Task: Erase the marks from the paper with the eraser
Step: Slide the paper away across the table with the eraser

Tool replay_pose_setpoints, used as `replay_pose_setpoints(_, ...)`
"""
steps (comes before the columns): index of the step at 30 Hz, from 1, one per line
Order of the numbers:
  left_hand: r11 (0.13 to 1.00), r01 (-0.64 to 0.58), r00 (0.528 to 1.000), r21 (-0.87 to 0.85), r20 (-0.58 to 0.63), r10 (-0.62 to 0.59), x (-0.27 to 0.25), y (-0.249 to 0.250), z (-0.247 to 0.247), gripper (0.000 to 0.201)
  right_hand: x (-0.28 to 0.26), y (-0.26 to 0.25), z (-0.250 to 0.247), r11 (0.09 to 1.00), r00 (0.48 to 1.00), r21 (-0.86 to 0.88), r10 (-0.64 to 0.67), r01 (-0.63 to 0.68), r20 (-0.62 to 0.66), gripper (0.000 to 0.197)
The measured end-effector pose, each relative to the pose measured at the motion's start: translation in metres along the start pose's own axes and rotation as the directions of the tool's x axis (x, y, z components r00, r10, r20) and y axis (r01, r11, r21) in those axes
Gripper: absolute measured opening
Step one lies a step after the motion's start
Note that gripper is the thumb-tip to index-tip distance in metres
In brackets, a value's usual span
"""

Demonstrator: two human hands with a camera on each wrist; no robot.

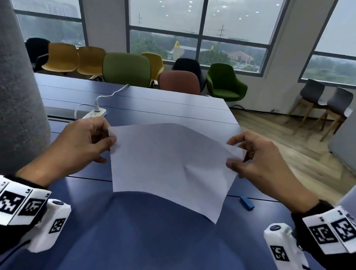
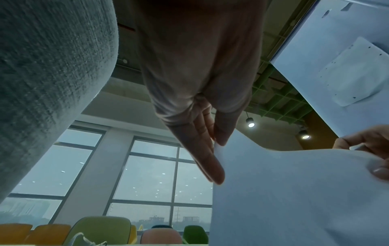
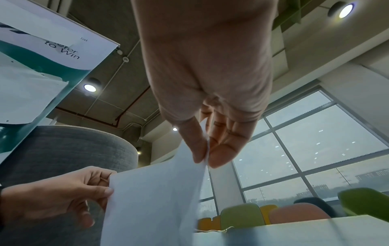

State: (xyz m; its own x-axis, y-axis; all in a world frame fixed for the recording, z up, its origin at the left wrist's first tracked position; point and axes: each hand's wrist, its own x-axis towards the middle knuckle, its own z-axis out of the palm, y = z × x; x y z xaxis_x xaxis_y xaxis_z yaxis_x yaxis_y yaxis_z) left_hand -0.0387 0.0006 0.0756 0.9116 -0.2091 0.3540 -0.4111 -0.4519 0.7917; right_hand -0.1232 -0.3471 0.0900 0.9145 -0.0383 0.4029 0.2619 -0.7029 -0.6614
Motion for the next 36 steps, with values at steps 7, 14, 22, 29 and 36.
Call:
replay_pose_setpoints(7,0.999,-0.025,1.0,0.035,0.02,0.024,0.005,-0.003,-0.004,0.02,0.003,-0.004,-0.002,1.0,1.0,-0.026,-0.001,0.001,0.025,0.034)
replay_pose_setpoints(14,0.999,-0.017,1.0,0.041,-0.012,0.017,0.016,0.002,-0.002,0.015,0.009,0.017,0.001,0.999,0.999,-0.023,0.048,-0.048,0.021,0.038)
replay_pose_setpoints(22,0.997,0.062,0.997,-0.042,-0.033,-0.063,0.104,0.02,0.0,0.021,-0.005,0.11,0.013,0.825,0.869,-0.511,0.418,-0.242,0.263,0.023)
replay_pose_setpoints(29,0.963,0.27,0.96,0.003,0.08,-0.269,0.169,-0.027,0.053,0.025,-0.009,0.137,0.03,0.786,0.838,-0.579,0.455,-0.218,0.301,0.03)
replay_pose_setpoints(36,0.908,0.401,0.895,0.125,0.156,-0.417,0.199,-0.085,0.103,0.027,0.065,0.099,0.042,0.897,0.945,-0.413,0.257,-0.154,0.204,0.009)
